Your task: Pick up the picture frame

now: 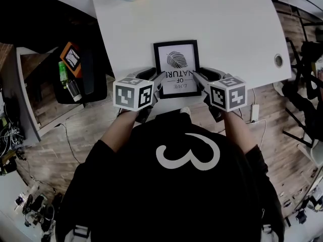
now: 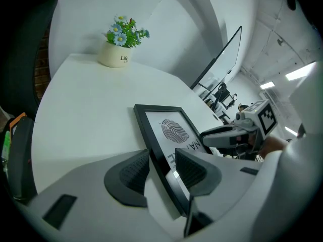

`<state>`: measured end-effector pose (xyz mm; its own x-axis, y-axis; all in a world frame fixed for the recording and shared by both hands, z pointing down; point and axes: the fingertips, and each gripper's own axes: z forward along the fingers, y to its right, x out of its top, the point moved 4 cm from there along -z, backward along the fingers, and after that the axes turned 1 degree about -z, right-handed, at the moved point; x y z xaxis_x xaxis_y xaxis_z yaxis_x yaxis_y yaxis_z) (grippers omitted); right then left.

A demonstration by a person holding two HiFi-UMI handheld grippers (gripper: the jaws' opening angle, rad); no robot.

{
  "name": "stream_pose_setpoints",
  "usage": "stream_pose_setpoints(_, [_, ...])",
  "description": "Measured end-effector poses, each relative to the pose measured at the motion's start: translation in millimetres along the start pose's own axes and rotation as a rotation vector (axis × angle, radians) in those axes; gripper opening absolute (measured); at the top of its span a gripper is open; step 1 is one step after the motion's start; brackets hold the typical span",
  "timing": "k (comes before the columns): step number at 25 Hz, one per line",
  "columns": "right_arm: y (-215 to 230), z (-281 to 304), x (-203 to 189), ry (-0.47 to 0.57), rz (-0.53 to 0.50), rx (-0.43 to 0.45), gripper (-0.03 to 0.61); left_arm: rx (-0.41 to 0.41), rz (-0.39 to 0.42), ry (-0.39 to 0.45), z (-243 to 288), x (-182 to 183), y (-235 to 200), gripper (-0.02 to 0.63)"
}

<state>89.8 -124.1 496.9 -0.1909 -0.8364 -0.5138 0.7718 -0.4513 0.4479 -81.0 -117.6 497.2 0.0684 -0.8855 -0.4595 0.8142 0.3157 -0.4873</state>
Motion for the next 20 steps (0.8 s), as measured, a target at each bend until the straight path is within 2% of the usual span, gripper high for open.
stream_pose_setpoints(8, [5.0, 3.9, -2.7, -0.016, 0.01, -0.033, 0.114, 0.011, 0.0, -0.009, 1.2, 0.0, -2.3, 0.152])
stream_pose_setpoints(17, [4.2, 3.5, -3.2, 0.012, 0.003, -0.04, 0.11, 0.049, 0.029, 0.0, 1.8, 0.2, 0.2, 0.152])
stream_pose_setpoints(20, [4.4, 3.8, -3.0, 0.011, 0.008, -0.042, 0.109, 0.066, 0.033, 0.001, 1.7, 0.3, -2.5, 0.126])
